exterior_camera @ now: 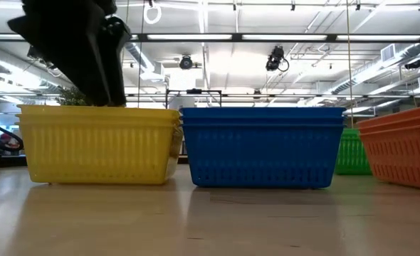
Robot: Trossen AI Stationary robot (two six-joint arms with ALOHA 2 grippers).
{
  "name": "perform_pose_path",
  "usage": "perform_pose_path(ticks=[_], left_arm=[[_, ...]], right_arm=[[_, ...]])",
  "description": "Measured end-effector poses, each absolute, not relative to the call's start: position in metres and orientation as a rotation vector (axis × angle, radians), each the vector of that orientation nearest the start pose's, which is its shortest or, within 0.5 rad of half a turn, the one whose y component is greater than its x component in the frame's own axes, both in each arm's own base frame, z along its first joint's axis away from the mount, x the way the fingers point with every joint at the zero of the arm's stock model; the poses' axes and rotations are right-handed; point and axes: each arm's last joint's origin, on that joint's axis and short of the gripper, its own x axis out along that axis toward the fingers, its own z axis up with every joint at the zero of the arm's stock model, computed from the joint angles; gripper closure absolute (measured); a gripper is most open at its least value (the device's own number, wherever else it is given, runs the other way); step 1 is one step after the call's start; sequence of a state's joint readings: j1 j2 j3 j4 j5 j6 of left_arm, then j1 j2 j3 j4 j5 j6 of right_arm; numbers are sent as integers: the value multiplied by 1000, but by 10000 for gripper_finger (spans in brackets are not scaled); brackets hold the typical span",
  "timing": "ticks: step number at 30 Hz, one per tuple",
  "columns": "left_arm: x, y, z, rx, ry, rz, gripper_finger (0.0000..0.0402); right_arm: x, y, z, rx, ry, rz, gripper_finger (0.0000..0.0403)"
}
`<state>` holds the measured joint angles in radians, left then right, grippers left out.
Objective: Stack baskets by color
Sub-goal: Adjust the stacked orange bins
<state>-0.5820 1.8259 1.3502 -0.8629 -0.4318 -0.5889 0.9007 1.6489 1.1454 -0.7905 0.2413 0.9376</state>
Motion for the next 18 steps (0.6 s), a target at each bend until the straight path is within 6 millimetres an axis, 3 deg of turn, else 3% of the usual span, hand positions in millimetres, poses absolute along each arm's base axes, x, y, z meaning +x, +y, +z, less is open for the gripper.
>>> perform_pose_path(ticks=[4, 9, 18], left_arm=[[307, -176, 208, 69, 1187, 178, 167], [305, -180, 207, 54, 1204, 144, 183], [304, -185, 200, 75, 1224, 150, 239]], right_arm=[[196, 231, 204, 44, 1217, -60, 239], [189, 222, 195, -11, 1264, -127, 191], [178, 204, 171, -83, 1320, -212, 201]])
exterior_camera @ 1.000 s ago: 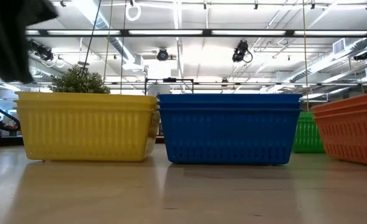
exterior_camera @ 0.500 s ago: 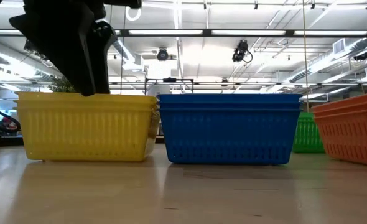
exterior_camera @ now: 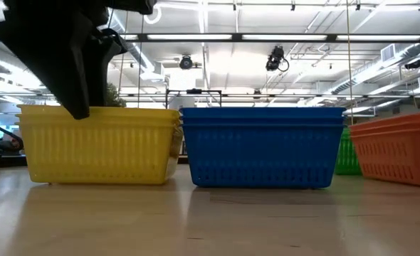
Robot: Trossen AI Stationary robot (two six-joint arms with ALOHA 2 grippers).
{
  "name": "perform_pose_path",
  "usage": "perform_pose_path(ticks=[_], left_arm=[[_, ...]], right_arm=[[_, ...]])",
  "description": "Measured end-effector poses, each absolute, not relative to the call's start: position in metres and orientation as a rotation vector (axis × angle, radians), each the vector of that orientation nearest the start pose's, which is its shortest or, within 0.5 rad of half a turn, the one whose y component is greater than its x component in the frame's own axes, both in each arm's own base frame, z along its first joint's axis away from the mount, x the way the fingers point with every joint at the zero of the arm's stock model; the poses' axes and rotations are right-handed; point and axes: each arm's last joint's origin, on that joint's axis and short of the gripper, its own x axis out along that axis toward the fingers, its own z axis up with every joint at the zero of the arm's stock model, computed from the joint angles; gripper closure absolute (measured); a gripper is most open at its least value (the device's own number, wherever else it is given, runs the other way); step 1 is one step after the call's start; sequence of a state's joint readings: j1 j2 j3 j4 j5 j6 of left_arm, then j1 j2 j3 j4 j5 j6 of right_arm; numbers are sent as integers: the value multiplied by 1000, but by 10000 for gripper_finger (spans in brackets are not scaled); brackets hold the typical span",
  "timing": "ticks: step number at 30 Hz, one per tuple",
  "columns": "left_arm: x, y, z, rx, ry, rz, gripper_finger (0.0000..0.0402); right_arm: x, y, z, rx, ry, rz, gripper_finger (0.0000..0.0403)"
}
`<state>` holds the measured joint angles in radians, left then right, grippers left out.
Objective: Stack baskets by color
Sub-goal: Adjust the stacked orange bins, then move the stacked yellow bins to the top left of the table
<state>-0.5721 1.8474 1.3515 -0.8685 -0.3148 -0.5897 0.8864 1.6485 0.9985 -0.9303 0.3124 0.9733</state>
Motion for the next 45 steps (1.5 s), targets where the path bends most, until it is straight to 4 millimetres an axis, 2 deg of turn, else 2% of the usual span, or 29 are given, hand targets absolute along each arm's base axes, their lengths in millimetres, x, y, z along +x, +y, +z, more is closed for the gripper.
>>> perform_pose_path(ticks=[3, 11, 18, 24, 28, 33, 36, 39, 45], left_arm=[[304, -186, 199, 83, 1227, 153, 255], [303, -183, 198, 100, 1248, 159, 296], [303, -183, 197, 25, 1301, 116, 379], [296, -178, 201, -76, 1357, 208, 383], [294, -164, 216, -153, 1314, 299, 384], [302, -135, 230, -240, 1266, 374, 384], [310, -109, 235, -259, 1223, 474, 384], [323, -70, 237, -311, 1156, 600, 384], [345, 19, 237, -524, 1003, 794, 381]], right_arm=[[181, 209, 174, -51, 1320, -171, 210], [186, 233, 202, -18, 1232, -60, 215], [180, 255, 208, 84, 1107, 7, 215], [166, 272, 211, 115, 987, 24, 216], [156, 278, 213, 88, 918, 22, 216], [150, 281, 214, 66, 864, 14, 216], [150, 281, 214, 59, 842, 5, 216], [150, 280, 213, 45, 831, -4, 216], [150, 280, 214, 36, 805, -17, 216]])
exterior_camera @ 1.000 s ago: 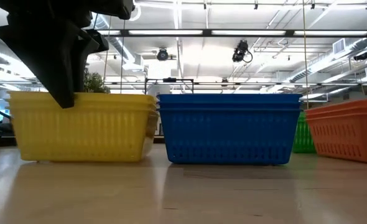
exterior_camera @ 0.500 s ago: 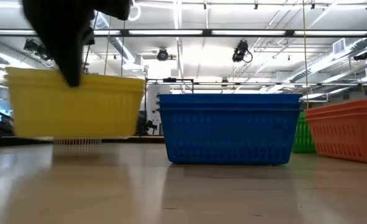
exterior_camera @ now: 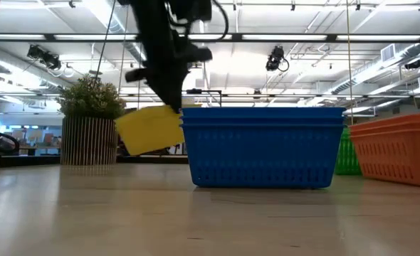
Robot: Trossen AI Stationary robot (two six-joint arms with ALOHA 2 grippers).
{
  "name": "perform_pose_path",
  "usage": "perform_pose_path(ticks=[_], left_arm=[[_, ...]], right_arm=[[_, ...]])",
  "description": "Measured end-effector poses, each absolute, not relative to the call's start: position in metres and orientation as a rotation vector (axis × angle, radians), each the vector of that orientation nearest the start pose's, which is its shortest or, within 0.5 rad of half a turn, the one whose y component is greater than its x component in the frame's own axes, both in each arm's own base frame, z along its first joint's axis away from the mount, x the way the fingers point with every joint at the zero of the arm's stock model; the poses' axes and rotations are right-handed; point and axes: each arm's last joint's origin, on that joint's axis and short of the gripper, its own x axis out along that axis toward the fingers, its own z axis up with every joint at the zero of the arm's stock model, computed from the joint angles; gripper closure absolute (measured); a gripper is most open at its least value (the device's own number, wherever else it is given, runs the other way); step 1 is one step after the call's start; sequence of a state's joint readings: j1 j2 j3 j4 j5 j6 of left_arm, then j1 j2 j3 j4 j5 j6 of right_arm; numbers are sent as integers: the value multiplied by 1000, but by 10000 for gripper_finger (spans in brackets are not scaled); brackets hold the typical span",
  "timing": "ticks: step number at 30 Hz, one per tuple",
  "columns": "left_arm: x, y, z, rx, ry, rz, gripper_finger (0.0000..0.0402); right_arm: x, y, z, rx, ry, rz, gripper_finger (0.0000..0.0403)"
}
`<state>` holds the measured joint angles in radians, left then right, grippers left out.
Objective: Stack baskets by color
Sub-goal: Move the stacked yellow bins to the top left of the table
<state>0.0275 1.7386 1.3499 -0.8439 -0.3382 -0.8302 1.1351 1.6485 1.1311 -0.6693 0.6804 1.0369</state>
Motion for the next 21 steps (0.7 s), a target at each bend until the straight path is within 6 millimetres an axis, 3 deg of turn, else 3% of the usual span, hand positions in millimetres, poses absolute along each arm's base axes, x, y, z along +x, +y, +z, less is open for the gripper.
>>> perform_pose_path(ticks=[4, 8, 21], left_arm=[[346, 70, 236, -699, 878, 949, 382], [340, 101, 234, -848, 825, 1033, 374], [339, 121, 231, -948, 772, 1079, 365]], right_arm=[[151, 280, 214, 36, 795, -21, 216], [150, 280, 214, 35, 795, -21, 216], [150, 280, 214, 11, 795, -11, 216]])
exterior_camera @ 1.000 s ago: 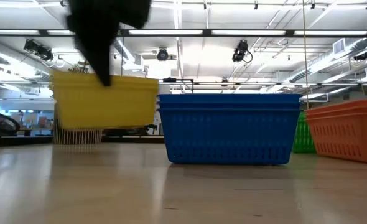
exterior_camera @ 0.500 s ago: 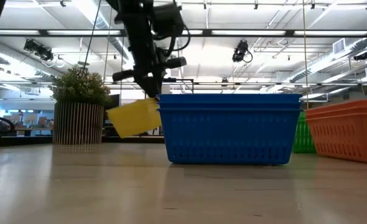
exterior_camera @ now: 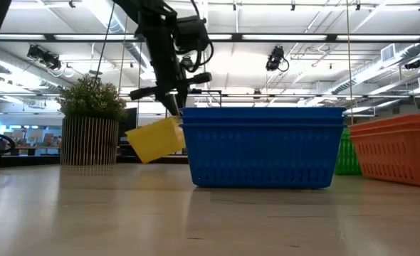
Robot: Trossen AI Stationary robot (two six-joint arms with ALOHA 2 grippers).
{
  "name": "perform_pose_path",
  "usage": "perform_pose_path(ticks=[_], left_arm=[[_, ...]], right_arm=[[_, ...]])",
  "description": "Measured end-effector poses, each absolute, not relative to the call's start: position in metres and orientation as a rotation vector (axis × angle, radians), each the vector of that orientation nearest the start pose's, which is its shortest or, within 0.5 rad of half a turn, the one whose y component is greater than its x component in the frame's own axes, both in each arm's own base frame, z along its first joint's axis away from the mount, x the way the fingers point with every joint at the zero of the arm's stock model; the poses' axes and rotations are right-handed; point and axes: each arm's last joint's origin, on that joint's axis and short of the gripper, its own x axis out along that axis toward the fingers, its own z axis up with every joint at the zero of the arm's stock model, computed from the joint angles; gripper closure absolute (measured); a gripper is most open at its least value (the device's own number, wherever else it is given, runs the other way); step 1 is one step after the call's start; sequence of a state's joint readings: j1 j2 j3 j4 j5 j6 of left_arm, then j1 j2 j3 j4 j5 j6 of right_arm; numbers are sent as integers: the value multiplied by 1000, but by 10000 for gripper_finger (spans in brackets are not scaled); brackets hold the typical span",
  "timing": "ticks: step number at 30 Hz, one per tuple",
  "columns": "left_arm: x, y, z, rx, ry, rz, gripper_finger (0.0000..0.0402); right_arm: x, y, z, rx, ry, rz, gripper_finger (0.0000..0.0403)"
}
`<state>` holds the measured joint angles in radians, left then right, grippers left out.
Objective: Stack baskets by color
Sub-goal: Move the stacked yellow bins to the top left of the table, then move the stacked blue bins to the right of the stacked yellow bins
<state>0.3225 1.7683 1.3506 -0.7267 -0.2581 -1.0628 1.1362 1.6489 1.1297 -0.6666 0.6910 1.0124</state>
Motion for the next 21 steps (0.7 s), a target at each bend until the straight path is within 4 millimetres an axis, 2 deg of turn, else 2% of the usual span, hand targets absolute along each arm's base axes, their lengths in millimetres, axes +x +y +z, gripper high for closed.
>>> perform_pose_path(ticks=[14, 17, 21], left_arm=[[346, 135, 216, -975, 731, 1108, 353], [349, 135, 218, -985, 704, 1083, 342], [349, 136, 232, -996, 658, 992, 315]], right_arm=[[149, 282, 213, 23, 793, -5, 216], [148, 282, 213, 24, 791, 0, 216], [149, 283, 214, 27, 775, -5, 216]])
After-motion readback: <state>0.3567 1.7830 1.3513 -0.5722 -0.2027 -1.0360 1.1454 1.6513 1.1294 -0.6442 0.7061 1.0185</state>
